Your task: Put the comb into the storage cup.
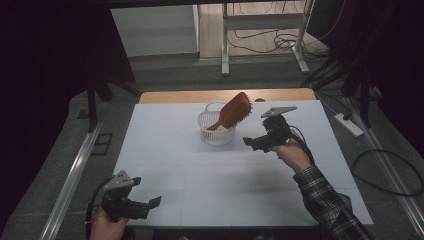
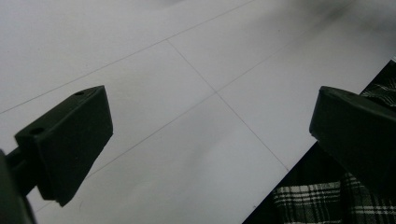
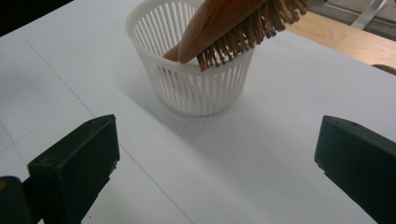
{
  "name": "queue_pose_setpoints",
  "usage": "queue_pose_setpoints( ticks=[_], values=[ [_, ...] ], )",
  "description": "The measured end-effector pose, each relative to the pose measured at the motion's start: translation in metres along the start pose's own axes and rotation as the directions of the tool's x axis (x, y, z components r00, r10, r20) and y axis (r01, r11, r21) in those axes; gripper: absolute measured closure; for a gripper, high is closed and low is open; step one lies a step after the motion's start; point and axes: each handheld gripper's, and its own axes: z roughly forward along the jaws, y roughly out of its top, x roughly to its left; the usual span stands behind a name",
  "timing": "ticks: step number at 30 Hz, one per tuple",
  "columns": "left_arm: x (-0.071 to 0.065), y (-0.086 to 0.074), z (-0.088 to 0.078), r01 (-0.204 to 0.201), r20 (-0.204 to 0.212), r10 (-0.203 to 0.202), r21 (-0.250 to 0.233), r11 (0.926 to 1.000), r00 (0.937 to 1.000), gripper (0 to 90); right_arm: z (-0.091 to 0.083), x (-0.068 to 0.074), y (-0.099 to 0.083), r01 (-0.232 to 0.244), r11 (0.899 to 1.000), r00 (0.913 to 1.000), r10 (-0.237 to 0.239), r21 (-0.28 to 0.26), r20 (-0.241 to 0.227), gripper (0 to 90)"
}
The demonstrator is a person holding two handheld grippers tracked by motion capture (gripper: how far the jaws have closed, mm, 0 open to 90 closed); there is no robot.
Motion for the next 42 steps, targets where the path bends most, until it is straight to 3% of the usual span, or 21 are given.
queue_pose_setpoints(
  ticks=[21,42],
  values=[
    [0.000,0.000,0.000,-0.002,0.006,0.002,-0.003,1.0000,1.0000,0.5,-0.010,0.006,-0.014,-0.001,1.000,0.9999,0.001,0.008,-0.014,0.0],
    [0.000,0.000,0.000,-0.008,0.005,0.008,0.000,1.0000,1.0000,0.7,-0.031,0.006,-0.027,0.007,1.000,0.9999,-0.006,0.031,-0.011,0.0]
  ],
)
